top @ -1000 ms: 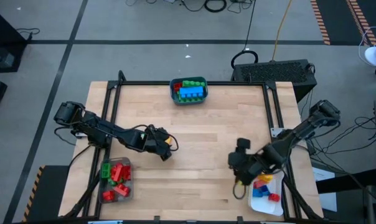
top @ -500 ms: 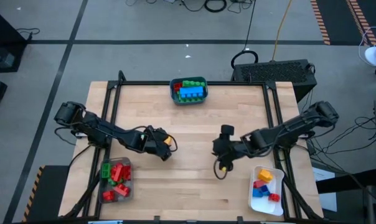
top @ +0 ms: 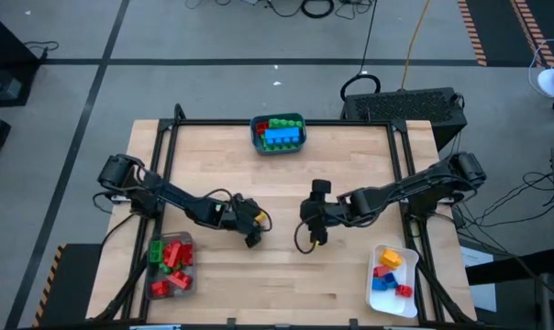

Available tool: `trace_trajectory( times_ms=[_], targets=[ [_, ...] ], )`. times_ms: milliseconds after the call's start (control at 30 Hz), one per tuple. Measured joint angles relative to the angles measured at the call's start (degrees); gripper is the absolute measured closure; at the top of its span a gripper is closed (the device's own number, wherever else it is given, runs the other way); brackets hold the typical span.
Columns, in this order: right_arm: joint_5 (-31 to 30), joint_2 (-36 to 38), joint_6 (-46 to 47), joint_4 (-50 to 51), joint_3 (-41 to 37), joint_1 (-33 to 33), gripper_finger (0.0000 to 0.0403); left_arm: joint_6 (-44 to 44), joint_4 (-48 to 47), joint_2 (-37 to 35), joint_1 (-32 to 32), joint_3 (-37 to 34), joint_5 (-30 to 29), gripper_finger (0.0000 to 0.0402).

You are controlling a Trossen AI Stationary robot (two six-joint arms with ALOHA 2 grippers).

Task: Sort blocks by size
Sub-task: Move the yellow game piece to the middle of the table

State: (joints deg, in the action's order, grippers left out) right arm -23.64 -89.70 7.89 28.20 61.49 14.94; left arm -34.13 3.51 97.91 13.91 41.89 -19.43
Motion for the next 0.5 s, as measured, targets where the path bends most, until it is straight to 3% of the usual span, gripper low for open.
trace_trajectory(
  times_ms=[100,200,333,500],
  targets=[
    [0.0,-0.2,-1.2,-0.5,0.0,-0.1,0.0181,4.8,7.6,1.1,0.2,0.1,3.9,0.0091],
    [0.1,-1.5,-1.8,-2.8,0.0,-1.1,0.0181,7.7,9.1,1.0,0.9,0.9,4.7,0.0091],
    [4.5,-6.2,-3.5,-10.6,0.0,-3.4,0.0181,9.6,7.9,-2.0,2.1,1.0,4.6,0.0091],
    [11.9,-13.4,-5.5,-26.1,0.0,-4.5,0.0172,9.9,-1.6,-7.8,3.9,1.0,3.0,0.0091]
  ],
)
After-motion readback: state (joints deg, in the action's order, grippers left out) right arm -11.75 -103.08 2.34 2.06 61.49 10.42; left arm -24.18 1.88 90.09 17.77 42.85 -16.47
